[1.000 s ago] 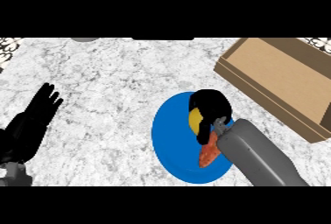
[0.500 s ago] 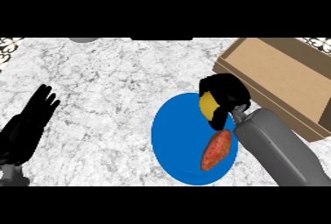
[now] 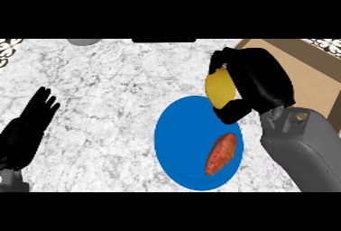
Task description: Pick the lemon from the plate and place it in the cardboard box
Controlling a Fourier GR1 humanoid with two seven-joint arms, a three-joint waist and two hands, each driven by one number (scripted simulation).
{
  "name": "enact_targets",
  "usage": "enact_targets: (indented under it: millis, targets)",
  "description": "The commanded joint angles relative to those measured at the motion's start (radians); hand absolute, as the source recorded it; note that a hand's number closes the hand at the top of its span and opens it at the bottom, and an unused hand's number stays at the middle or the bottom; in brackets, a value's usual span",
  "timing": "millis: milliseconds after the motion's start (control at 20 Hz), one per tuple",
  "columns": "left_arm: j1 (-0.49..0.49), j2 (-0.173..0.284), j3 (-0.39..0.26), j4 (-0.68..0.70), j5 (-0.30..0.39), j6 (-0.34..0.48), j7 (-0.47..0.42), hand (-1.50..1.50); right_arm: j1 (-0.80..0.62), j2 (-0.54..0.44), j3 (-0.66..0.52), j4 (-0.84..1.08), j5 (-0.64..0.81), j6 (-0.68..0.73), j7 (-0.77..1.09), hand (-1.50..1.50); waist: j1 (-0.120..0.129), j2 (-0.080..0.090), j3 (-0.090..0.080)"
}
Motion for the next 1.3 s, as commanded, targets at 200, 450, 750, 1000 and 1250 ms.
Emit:
enact_targets:
  millis: [200,450,750,1000,1250]
  targets:
    - [-0.007,-0.028,-0.024,0.051,-0.031,-0.027,-0.048,0.00,-0.125,-0.010,-0.192,-0.070,0.030,0.040,0.167,1.50,0.012,0.007,0.000]
    - [-0.042,-0.018,0.000,0.007,-0.024,-0.002,0.020,0.00,-0.107,-0.108,-0.315,-0.014,0.034,0.047,0.072,1.50,0.014,0.007,0.000]
    - [0.012,-0.036,-0.019,-0.108,-0.025,0.001,0.075,0.00,-0.189,-0.138,-0.329,0.157,0.088,0.064,0.007,1.50,0.026,0.007,0.000]
    - [-0.014,-0.016,0.028,-0.014,-0.024,-0.050,0.019,0.00,-0.121,-0.129,-0.368,0.217,0.115,-0.046,-0.129,1.50,0.021,0.008,0.000]
    - [-0.023,0.003,0.053,-0.026,0.010,-0.068,0.056,0.00,-0.129,-0.178,-0.420,0.505,0.135,-0.196,-0.381,1.50,0.032,0.013,0.001]
